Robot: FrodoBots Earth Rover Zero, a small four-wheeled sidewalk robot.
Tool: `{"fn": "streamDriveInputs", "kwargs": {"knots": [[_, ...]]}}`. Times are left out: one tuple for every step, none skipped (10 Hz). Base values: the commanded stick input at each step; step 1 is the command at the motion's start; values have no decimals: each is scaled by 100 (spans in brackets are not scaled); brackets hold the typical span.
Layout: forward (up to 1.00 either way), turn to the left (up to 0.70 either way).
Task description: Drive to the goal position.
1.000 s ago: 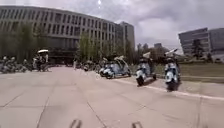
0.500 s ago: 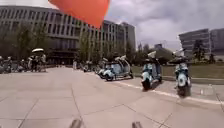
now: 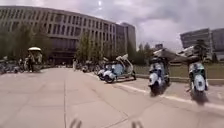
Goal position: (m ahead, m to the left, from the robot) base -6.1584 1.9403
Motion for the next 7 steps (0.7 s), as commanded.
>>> {"fn": "streamDriveInputs", "kwargs": {"knots": [[85, 32], [85, 7], [85, 0], [85, -1], [85, -1], [85, 1], [85, 16]]}}
